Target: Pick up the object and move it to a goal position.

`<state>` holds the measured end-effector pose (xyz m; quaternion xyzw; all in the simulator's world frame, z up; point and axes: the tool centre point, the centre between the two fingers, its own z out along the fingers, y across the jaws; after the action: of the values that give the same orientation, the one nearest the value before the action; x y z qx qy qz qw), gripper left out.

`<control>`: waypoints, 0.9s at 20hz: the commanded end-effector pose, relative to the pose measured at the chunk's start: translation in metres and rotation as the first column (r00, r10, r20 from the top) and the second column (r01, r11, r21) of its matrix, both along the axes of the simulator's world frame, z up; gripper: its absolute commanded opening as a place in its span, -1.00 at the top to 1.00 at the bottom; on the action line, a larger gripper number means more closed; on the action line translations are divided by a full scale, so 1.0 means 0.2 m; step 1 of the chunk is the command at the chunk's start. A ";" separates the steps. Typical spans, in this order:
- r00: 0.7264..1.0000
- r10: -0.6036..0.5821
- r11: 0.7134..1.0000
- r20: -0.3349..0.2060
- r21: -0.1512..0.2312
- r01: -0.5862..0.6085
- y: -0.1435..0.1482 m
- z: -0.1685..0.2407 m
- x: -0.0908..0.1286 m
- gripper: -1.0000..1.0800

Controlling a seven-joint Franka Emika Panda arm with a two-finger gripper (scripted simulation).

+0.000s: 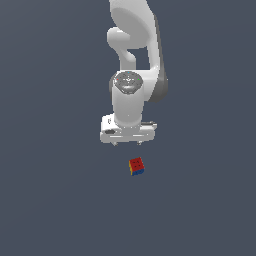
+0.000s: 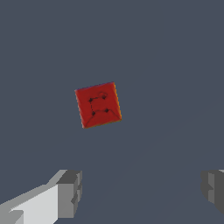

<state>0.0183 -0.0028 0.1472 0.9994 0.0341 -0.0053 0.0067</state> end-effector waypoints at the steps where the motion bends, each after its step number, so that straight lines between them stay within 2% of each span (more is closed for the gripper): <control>1: 1.000 0.031 1.000 0.001 0.001 -0.031 0.03 -0.05 0.05 -0.92; 9: 0.991 0.137 0.991 0.007 0.008 -0.137 0.15 -0.23 0.20 -0.92; 18: 0.983 0.184 0.983 0.010 0.014 -0.184 0.21 -0.32 0.26 -0.92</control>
<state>0.0689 0.0375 0.0847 0.9923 0.1242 -0.0007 0.0002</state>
